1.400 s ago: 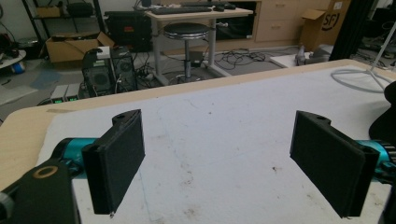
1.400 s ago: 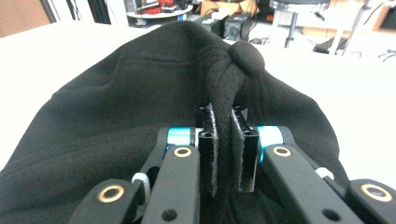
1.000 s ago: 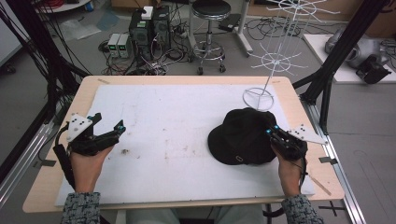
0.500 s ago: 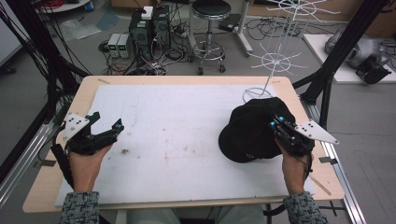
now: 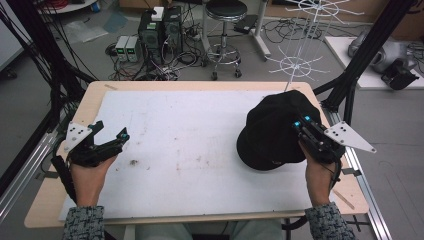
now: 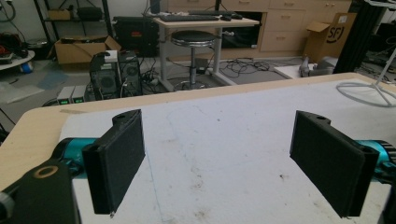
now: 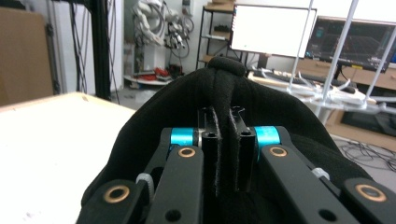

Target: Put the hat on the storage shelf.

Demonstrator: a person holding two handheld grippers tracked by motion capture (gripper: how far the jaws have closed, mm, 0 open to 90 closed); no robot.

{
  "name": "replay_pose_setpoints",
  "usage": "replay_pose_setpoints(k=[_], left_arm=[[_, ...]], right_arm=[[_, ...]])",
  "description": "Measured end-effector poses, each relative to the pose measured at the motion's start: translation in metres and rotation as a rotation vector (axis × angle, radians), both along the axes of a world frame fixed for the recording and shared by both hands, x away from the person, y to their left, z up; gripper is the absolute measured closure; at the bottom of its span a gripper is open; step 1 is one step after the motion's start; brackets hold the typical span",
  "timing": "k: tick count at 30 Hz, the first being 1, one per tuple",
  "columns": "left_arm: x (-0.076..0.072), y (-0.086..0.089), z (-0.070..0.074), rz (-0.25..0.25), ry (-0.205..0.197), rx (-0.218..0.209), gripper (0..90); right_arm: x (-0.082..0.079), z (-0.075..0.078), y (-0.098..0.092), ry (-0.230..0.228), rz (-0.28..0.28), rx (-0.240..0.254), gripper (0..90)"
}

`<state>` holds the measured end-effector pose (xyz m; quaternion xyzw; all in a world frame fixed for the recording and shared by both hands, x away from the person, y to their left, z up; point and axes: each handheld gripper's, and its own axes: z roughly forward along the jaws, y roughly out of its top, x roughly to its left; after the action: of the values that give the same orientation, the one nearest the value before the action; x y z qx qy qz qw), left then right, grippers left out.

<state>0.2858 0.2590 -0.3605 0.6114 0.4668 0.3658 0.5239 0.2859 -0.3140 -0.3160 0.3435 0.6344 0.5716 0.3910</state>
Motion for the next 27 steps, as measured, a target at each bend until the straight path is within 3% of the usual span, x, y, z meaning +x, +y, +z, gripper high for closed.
replay_pose_setpoints(k=[10, 27], left_arm=[[-0.001, 0.004, 0.001, 0.008, -0.008, -0.008, 18.0], [-0.003, 0.008, 0.003, 0.017, -0.014, -0.02, 18.2]], right_arm=[[-0.003, 0.029, 0.001, -0.055, -0.012, -0.002, 85.8], [-0.007, 0.06, -0.006, -0.082, -0.014, 0.036, 85.8]])
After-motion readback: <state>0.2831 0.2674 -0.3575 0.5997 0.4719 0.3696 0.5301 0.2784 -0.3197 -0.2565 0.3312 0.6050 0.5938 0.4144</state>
